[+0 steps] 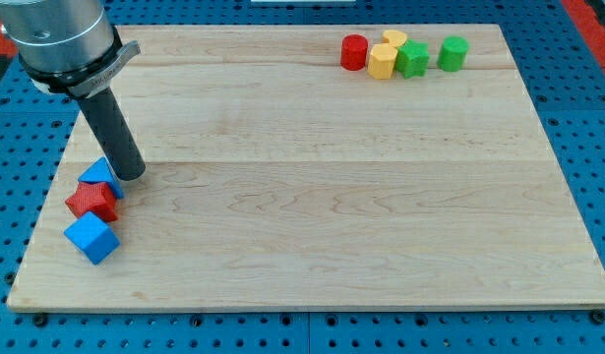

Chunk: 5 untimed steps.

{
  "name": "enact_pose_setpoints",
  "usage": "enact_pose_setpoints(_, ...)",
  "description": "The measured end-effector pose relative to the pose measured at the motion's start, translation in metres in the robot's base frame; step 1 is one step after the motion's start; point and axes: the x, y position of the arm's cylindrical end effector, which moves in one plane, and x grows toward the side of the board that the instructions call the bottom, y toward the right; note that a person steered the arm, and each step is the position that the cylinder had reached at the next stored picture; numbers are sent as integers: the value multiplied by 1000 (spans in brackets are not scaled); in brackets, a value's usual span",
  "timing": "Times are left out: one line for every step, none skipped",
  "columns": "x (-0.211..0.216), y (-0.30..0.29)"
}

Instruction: Separate the yellow heart and yellow hexagon

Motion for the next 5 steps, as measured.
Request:
enact_pose_setpoints(0, 0)
enact_pose_setpoints(0, 0)
enact_pose_setpoints(-4, 54)
enact_pose_setpoints(-6, 88)
enact_pose_setpoints(-7, 96)
